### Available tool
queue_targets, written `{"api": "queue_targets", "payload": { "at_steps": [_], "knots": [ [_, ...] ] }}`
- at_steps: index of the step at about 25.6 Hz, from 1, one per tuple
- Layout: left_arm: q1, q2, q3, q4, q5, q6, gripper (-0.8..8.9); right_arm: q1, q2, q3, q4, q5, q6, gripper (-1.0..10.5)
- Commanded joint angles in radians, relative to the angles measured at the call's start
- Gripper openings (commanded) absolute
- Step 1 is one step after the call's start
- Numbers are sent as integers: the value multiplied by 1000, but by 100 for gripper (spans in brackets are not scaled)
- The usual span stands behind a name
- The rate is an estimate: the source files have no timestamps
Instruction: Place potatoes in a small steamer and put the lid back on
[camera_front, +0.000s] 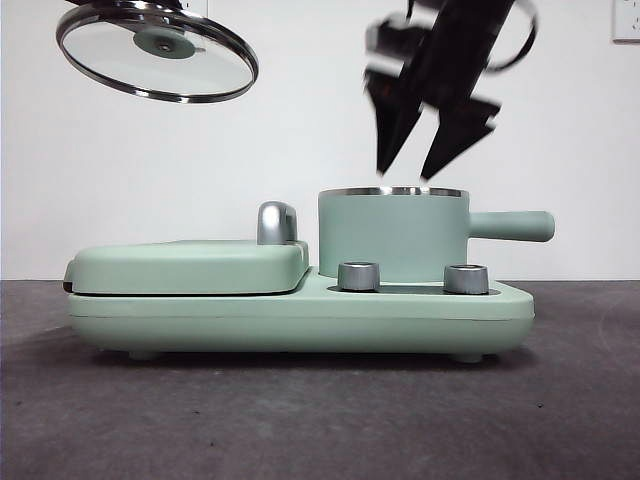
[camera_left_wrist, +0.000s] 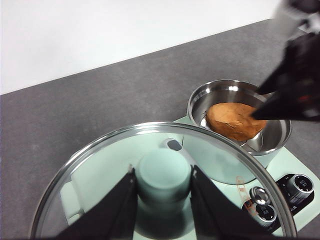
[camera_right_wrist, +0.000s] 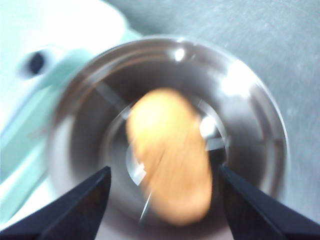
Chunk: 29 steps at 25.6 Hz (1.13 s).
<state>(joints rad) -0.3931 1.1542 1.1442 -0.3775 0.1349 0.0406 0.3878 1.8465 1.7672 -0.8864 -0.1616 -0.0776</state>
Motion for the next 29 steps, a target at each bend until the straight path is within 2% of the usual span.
{"api": "queue_targets", "payload": {
  "at_steps": [1, 4, 9, 11, 13, 19, 29],
  "knots": [
    [-3, -5, 19, 31, 3, 6, 9, -11, -40, 13, -77, -6, 11, 339],
    [-4, -4, 19, 34, 4, 7, 9, -32, -173, -95, -16, -30, 11, 339],
    [-16, 16, 19, 66, 31, 7, 9, -45, -541, -501, 170, -29, 15, 316],
    [-39, 43, 19, 89, 31, 7, 9, -45, -689, -670, 245, -29, 51, 236],
    [-59, 68, 19, 119, 31, 8, 9, -43, -802, -782, 284, -29, 91, 229],
    [-118, 147, 20, 245, 31, 18, 9, -42, -1034, -947, 278, -19, 131, 226],
    [-196, 306, 26, 451, 31, 26, 9, -42, -1297, -1068, 214, 13, 166, 226]
  ]
}}
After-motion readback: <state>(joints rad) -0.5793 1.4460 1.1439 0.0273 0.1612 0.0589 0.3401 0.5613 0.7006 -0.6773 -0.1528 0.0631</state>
